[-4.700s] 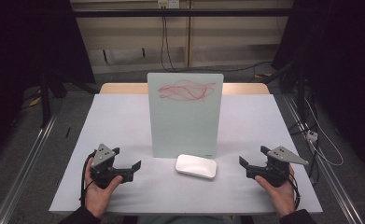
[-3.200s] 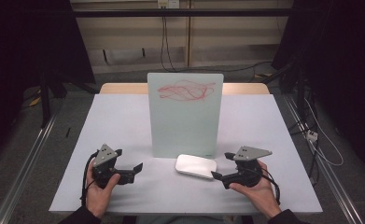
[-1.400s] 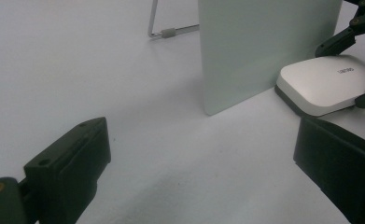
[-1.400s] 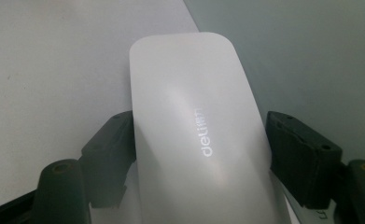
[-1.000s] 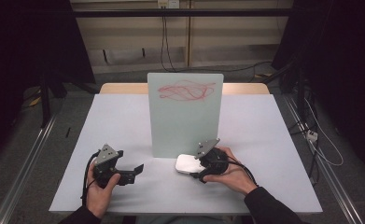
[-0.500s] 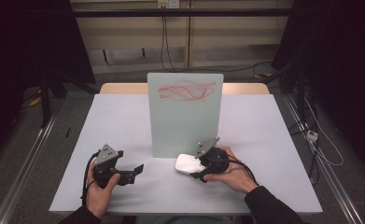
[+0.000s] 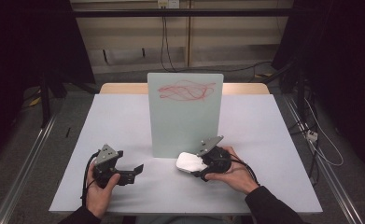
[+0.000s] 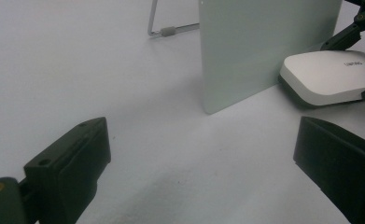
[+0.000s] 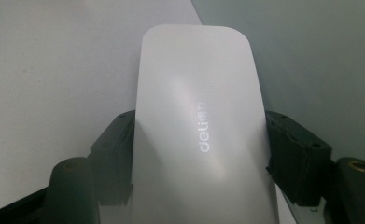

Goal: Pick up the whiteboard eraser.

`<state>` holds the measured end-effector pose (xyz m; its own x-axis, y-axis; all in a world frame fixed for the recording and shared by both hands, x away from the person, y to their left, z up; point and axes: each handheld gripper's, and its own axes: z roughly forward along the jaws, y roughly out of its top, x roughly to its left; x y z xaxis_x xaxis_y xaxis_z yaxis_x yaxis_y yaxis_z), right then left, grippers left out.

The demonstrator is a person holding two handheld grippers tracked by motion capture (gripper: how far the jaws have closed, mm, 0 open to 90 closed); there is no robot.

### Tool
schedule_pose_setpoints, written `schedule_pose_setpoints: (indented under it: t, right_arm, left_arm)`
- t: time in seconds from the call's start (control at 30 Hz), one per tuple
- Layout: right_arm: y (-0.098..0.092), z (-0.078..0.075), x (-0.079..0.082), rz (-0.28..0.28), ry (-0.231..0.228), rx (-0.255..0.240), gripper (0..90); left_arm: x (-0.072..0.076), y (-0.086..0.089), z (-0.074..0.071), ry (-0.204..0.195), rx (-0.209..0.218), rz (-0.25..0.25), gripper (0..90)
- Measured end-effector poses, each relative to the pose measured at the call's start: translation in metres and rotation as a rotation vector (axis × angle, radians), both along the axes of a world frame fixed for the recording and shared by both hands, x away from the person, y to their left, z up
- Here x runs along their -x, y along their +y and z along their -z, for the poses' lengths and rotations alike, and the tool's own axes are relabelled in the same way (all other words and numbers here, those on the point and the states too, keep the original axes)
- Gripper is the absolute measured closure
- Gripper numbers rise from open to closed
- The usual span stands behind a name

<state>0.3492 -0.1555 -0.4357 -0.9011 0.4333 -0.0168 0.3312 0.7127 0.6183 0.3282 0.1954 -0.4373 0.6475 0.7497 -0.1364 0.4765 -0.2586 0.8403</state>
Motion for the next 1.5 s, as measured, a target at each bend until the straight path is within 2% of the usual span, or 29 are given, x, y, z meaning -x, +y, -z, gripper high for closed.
schedule_pose_setpoints:
  t: [0.23,0.53,0.9,1.3,1.5]
  right_arm:
    - [-0.003,-0.004,0.003,0.006,0.014,-0.045,30.9]
    - [-0.004,-0.011,0.009,0.012,0.008,-0.093,31.0]
    - [-0.011,-0.018,0.011,0.081,-0.006,-0.168,31.0]
    - [-0.02,-0.023,0.018,0.135,-0.056,-0.21,31.0]
    - [-0.023,-0.025,0.021,0.144,-0.072,-0.221,31.0]
  left_arm:
    - [0.0,0.0,0.0,0.001,0.001,-0.003,3.8]
    - [0.001,0.003,0.001,0.005,0.007,-0.009,3.8]
    - [0.002,0.006,0.001,0.009,0.009,-0.02,3.8]
    - [0.003,0.004,0.0,0.007,0.008,-0.015,3.8]
    - [0.003,0.004,0.0,0.009,0.006,-0.017,3.8]
